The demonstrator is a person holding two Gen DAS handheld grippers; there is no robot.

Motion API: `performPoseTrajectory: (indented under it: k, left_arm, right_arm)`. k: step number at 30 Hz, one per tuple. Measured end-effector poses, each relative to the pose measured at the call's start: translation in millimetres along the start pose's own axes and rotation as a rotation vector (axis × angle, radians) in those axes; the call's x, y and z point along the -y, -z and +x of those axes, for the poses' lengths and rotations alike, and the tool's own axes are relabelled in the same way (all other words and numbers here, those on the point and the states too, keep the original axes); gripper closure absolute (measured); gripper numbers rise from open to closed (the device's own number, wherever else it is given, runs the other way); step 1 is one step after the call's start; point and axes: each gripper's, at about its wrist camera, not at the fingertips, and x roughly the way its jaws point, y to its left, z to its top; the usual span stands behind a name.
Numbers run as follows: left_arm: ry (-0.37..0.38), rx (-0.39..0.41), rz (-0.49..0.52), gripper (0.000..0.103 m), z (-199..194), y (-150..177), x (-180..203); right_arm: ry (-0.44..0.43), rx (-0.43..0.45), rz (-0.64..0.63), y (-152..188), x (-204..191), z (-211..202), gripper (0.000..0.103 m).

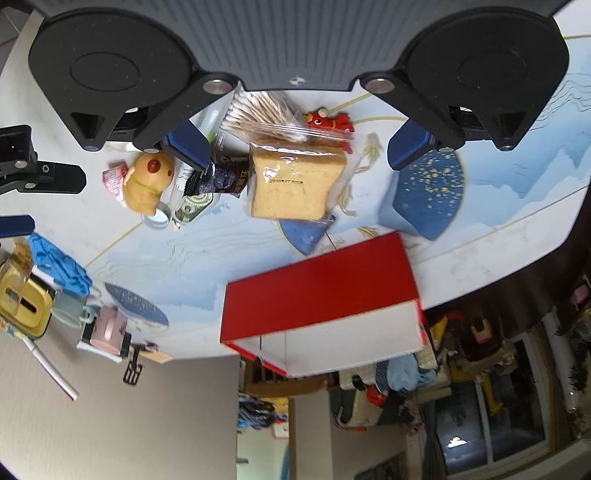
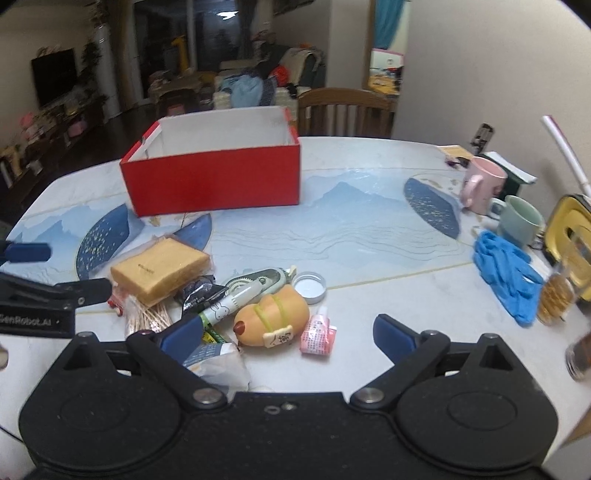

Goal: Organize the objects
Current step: 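Grasp the packaged bread slice with the left gripper while the right grasps the yellow bun toy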

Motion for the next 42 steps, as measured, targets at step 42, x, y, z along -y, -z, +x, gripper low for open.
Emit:
performPoseTrajectory:
  k: [42]
  left_arm:
    - [-0.027, -0.271, -0.045, 0.030, 128, -33, -3]
  right_arm:
    - [-0.226, -0.127, -0.299, -4, 0, 99, 0.032]
